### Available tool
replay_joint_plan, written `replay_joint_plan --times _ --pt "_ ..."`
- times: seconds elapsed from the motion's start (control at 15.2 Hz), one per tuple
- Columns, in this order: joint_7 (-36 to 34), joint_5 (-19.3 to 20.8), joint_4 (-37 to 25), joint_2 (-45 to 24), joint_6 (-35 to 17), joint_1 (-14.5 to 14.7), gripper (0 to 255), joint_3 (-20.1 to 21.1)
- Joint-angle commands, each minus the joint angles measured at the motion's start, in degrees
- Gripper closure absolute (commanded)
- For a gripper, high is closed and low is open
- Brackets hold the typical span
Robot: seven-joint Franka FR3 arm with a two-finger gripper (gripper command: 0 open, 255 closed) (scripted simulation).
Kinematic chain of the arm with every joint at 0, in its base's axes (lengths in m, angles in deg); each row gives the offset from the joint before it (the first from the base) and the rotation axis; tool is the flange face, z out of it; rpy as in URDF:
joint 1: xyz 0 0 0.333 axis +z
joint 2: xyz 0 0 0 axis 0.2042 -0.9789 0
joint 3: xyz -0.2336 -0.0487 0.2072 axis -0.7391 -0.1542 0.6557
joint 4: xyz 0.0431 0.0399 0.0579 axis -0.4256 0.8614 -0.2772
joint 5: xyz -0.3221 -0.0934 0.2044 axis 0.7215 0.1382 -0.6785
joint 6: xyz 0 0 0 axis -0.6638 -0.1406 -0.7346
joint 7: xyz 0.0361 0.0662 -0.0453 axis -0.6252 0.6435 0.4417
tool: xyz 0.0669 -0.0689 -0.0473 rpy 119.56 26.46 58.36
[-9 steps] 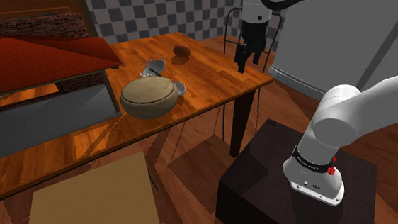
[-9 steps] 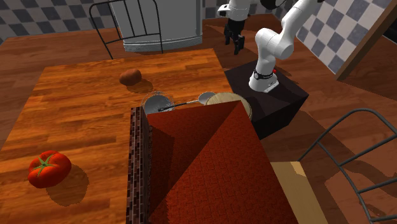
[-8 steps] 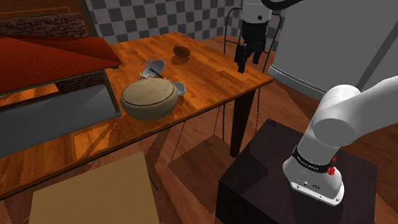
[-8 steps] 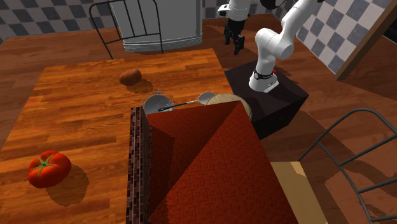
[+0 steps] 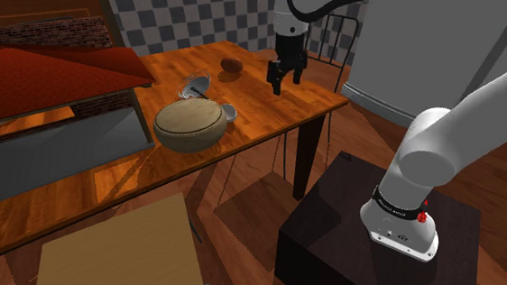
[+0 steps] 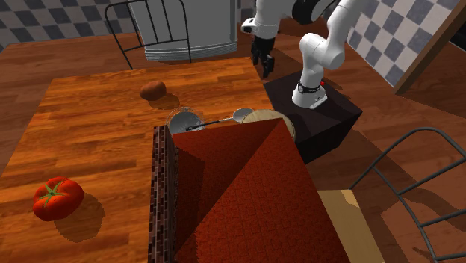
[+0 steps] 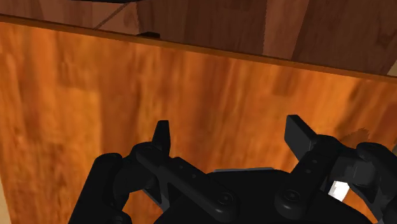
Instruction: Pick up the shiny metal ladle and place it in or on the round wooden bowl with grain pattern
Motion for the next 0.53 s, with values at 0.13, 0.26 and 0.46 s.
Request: replay_joint_plan --times 0.13,0.26,0.46 --pt "-2.58 -0.08 -5.95 -9.34 -3.56 0.35 0 1.82" --pt "-3.77 0.17 -9.33 -13.78 -4.68 0.49 0 2.57" --pt "-5.57 0.82 -14.93 -20.46 -5.82 0.74 0 3.57"
